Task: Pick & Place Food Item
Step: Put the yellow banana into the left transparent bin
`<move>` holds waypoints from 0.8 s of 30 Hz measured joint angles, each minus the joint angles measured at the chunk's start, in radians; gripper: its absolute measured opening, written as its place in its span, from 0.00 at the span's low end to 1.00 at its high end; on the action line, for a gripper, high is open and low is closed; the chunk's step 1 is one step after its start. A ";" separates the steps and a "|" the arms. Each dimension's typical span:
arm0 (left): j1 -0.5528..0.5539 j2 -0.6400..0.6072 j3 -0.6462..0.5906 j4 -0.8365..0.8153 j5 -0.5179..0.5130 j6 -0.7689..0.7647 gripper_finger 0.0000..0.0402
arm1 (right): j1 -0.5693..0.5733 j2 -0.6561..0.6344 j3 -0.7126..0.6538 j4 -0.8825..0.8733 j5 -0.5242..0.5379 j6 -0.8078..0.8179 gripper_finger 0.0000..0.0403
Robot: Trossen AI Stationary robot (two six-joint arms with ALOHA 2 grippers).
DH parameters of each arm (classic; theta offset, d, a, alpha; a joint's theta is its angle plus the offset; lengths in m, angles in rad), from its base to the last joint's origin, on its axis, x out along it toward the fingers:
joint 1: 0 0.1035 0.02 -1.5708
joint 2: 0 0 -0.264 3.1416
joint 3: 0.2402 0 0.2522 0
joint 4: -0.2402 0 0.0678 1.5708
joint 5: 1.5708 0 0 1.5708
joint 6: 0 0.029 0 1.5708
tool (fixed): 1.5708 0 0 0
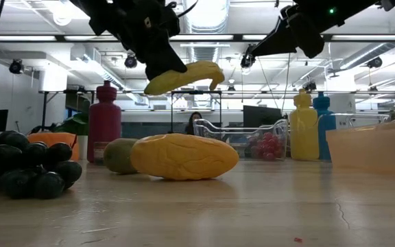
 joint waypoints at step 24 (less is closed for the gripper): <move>0.000 0.000 0.000 0.003 0.000 0.010 0.19 | 0.000 0.000 0.000 0.005 -0.050 -0.008 0.56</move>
